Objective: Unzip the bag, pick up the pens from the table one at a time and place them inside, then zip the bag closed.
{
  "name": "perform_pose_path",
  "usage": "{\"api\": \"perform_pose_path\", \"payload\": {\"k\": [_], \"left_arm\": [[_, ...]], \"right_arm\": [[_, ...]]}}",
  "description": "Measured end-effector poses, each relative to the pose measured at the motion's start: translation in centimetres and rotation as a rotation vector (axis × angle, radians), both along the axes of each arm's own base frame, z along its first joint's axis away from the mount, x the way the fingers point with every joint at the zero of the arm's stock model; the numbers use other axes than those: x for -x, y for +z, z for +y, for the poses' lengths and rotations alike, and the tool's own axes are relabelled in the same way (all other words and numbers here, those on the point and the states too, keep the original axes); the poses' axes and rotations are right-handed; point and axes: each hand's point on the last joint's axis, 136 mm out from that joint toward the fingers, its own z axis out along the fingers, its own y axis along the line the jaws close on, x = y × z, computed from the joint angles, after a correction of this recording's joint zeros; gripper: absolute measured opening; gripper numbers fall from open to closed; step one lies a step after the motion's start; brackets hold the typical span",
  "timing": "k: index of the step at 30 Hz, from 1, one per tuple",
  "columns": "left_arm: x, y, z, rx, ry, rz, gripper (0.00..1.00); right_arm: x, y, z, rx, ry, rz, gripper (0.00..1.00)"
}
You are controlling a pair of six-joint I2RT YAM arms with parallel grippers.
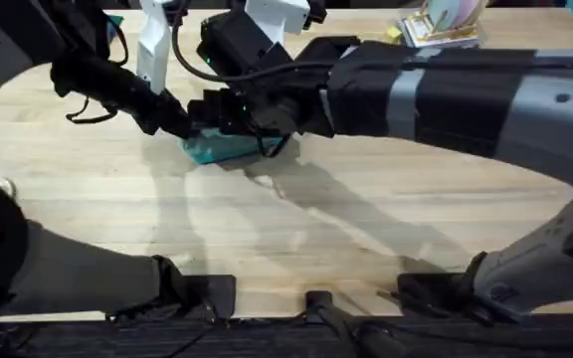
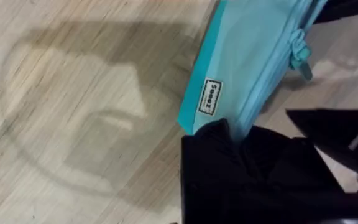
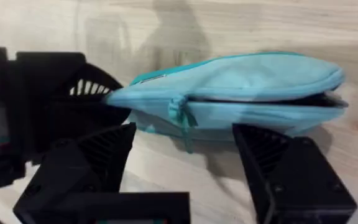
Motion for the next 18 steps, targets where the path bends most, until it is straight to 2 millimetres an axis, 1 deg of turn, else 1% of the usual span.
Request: {"api": "perform_pose_path", "payload": {"k": [4, 8, 11, 16, 18], "left_arm": [[0.0, 0.0, 0.0, 0.002, 0.0, 0.0, 0.044], [0.0, 0.0, 0.0, 0.001, 0.0, 0.0, 0.044], [0.0, 0.0, 0.0, 0.002, 0.0, 0.0, 0.044], [0.0, 0.0, 0.0, 0.002, 0.0, 0.0, 0.043], [0.0, 0.0, 0.0, 0.002, 0.0, 0.0, 0.043]], "right_arm": [[-0.7, -0.3, -0.3, 0.018, -0.025, -0.024, 0.899], [-1.4, 0.0, -0.3, 0.015, -0.047, -0.055, 0.787], [-1.7, 0.1, -0.4, 0.016, -0.059, -0.072, 0.668], [-1.9, 0.2, -0.6, 0.024, -0.07, -0.084, 0.431], [-2.0, 0.2, -0.6, 0.026, -0.073, -0.087, 0.384]]}}
